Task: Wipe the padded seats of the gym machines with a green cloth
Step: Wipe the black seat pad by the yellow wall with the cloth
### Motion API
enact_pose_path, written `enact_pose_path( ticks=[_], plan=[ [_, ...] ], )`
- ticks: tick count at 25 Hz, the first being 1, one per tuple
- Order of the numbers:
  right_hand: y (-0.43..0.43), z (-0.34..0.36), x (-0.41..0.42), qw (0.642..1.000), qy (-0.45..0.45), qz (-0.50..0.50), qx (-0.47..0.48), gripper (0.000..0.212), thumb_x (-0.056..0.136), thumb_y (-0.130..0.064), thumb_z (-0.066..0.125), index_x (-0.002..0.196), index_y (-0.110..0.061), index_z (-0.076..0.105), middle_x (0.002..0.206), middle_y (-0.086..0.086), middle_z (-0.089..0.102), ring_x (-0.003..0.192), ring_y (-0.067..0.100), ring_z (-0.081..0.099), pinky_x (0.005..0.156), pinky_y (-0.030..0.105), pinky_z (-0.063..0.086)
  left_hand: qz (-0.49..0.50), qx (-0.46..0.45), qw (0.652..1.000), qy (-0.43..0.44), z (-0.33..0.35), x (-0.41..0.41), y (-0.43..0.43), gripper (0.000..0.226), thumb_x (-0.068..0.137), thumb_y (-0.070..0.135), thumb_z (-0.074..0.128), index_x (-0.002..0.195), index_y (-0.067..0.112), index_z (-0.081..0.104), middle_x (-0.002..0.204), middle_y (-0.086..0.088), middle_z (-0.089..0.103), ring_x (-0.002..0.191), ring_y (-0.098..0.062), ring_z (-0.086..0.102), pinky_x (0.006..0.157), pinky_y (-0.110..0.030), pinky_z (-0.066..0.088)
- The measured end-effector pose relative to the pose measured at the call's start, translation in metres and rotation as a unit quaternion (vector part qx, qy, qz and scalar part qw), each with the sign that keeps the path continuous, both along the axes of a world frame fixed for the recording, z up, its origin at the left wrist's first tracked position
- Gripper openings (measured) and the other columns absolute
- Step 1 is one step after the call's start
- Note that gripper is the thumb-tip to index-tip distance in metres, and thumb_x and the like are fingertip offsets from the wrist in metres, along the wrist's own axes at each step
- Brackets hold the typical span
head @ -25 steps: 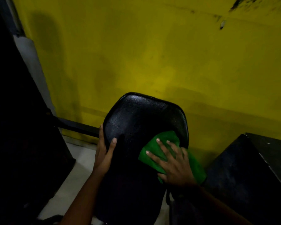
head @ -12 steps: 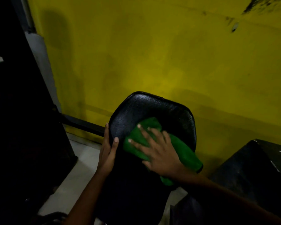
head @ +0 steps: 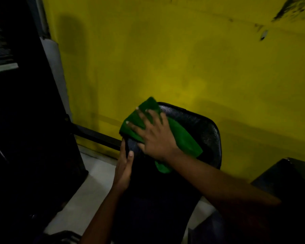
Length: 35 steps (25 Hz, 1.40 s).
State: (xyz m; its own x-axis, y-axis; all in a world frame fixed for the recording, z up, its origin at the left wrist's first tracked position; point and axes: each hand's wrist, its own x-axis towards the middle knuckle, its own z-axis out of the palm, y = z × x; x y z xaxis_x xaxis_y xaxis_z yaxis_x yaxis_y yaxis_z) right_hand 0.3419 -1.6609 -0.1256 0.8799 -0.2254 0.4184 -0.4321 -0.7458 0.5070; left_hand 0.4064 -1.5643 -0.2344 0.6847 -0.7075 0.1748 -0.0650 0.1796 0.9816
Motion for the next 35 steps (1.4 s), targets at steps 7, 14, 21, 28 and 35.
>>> enact_pose_path(
  ticks=[7,14,21,28,35],
  plan=[
    [0.035,-0.065,-0.076,0.992,0.089,0.093,-0.004,0.093,0.044,-0.055,0.076,0.130,-0.038,0.046,0.145,0.003,0.043,0.120,0.026,0.037,0.092,0.044,0.035,-0.029,0.000,1.000,0.000,-0.013,-0.004,0.024,0.077,0.069,0.087,0.038,0.137,0.060,0.013,0.140,0.044,0.024,0.135,0.005,0.032,0.110,-0.034,0.034],
    [-0.036,0.026,-0.095,0.999,0.009,0.014,-0.029,0.076,0.066,-0.057,0.051,0.138,-0.042,0.035,0.151,0.005,0.031,0.129,0.029,0.028,0.093,0.046,0.023,-0.041,0.034,0.997,-0.059,-0.014,-0.007,0.021,0.075,0.065,0.090,0.034,0.131,0.069,0.003,0.137,0.050,0.012,0.135,0.003,0.025,0.112,-0.037,0.033],
    [0.034,-0.110,-0.147,0.995,0.035,0.017,0.087,0.092,0.049,-0.059,0.065,0.136,-0.044,0.040,0.149,0.000,0.034,0.130,0.023,0.032,0.091,0.043,0.028,-0.038,0.060,0.992,-0.101,-0.027,-0.012,0.030,0.073,0.069,0.087,0.033,0.128,0.072,-0.006,0.146,0.035,0.008,0.135,0.002,0.022,0.108,-0.023,0.024],
    [0.036,-0.081,-0.143,0.998,-0.016,0.028,0.056,0.095,0.039,-0.043,0.081,0.127,-0.043,0.045,0.146,0.000,0.033,0.119,0.025,0.036,0.088,0.044,0.036,-0.026,0.083,0.989,-0.118,-0.027,-0.014,0.038,0.076,0.076,0.069,0.037,0.138,0.056,-0.004,0.141,0.040,0.009,0.134,0.001,0.025,0.109,-0.024,0.025],
    [0.035,-0.088,-0.108,0.998,-0.043,-0.048,0.029,0.091,0.059,-0.061,0.061,0.142,-0.042,0.028,0.155,0.004,0.023,0.132,0.027,0.023,0.093,0.050,0.022,-0.018,0.082,0.985,-0.149,-0.064,-0.016,0.050,0.073,0.083,0.068,0.034,0.145,0.045,0.004,0.133,0.057,0.012,0.123,0.031,0.021,0.097,0.004,0.024]
  ],
)
